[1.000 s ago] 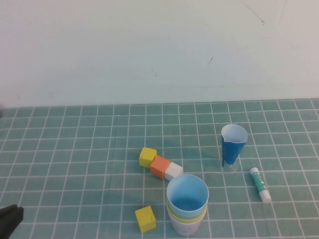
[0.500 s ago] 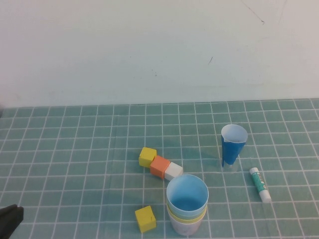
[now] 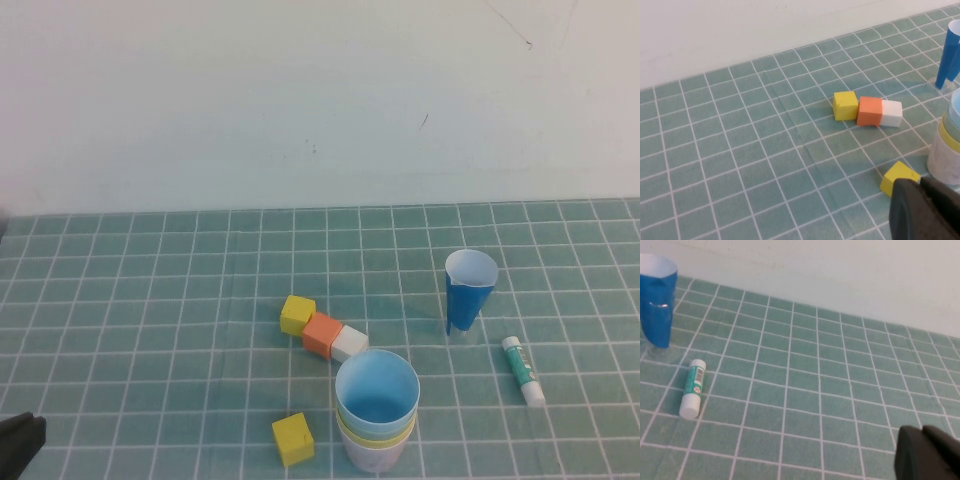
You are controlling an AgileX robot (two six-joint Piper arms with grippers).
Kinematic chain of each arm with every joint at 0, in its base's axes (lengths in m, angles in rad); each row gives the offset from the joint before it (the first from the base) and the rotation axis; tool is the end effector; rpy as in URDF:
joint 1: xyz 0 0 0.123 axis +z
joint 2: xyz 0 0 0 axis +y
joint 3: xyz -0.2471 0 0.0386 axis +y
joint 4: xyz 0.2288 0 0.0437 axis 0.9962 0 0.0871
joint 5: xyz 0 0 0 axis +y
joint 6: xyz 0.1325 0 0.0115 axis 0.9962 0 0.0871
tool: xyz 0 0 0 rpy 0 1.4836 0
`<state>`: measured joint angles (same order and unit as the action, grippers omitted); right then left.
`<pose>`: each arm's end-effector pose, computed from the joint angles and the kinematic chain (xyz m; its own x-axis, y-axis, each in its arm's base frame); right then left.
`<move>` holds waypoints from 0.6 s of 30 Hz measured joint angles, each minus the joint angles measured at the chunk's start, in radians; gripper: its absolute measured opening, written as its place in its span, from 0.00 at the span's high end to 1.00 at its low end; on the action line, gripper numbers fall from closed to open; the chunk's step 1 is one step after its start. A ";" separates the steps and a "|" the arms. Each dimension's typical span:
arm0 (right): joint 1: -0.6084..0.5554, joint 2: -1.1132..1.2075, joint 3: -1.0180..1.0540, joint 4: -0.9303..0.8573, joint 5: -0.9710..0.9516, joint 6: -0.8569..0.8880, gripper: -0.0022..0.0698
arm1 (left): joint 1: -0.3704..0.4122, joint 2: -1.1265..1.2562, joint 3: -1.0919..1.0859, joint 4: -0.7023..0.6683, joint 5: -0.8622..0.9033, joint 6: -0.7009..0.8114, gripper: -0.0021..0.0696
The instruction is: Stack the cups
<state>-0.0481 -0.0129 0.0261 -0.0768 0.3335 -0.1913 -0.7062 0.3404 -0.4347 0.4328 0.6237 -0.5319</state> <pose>0.1100 -0.0086 0.1650 -0.2654 -0.2483 -0.9316 0.0032 0.9660 -0.2584 0.1144 -0.0547 0.2570 -0.3686 0.0949 -0.9247 0.3998 0.9143 -0.0655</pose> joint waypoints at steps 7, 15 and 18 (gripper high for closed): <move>0.000 0.000 0.000 -0.002 0.002 0.001 0.97 | 0.084 -0.104 0.101 -0.081 -0.032 0.001 0.97; 0.000 0.000 0.000 -0.002 0.002 0.001 0.97 | 0.423 -0.305 0.280 -0.229 -0.188 0.085 0.97; 0.000 0.000 0.000 -0.002 0.002 0.001 0.97 | 0.567 -0.346 0.317 -0.315 -0.225 0.166 0.97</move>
<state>-0.0481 -0.0129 0.0261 -0.0791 0.3350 -0.1906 -0.1393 -0.0057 -0.1174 0.1178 0.3984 -0.3659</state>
